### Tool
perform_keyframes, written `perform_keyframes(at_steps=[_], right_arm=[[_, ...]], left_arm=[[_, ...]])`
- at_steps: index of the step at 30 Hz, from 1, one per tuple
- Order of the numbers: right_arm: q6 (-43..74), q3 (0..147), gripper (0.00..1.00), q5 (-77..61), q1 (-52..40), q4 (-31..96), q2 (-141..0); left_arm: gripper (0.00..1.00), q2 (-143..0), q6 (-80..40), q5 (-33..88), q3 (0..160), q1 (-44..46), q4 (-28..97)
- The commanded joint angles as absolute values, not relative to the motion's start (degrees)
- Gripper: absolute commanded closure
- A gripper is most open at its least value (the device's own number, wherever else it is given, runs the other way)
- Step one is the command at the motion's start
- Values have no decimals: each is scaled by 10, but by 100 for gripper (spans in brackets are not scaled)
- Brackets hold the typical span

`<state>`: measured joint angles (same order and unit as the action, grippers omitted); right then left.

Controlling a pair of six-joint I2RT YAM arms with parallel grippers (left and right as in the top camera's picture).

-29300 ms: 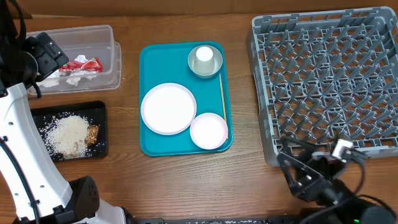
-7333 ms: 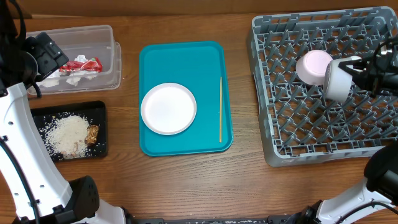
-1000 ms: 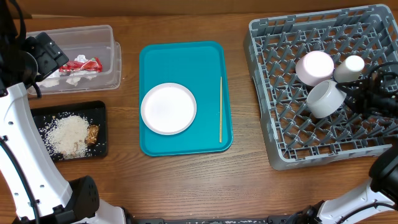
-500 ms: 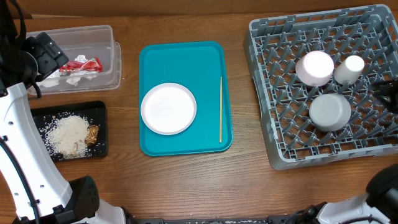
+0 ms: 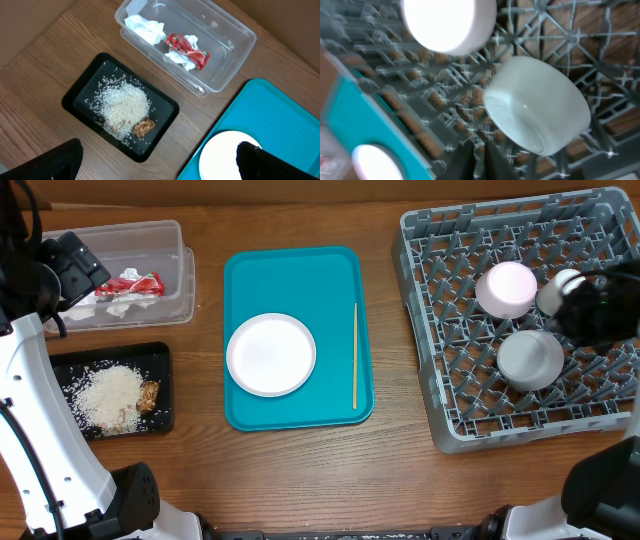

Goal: Sort waste into correct bins and load items into the dishwasher

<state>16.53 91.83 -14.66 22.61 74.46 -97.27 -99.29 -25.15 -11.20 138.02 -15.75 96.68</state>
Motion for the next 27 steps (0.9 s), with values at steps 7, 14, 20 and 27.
perform_keyframes(at_steps=[7, 14, 20, 27], right_arm=[[211, 873, 96, -46, 199, 740, -990], [211, 842, 96, -46, 200, 723, -992], [211, 821, 96, -45, 200, 700, -992], [228, 824, 96, -10, 204, 668, -992]], left_arm=[[0, -996, -257, -118, 1379, -154, 968], [0, -996, -257, -118, 1379, -154, 968], [0, -996, -257, -118, 1379, -154, 968], [0, -996, -257, -118, 1379, -154, 968]])
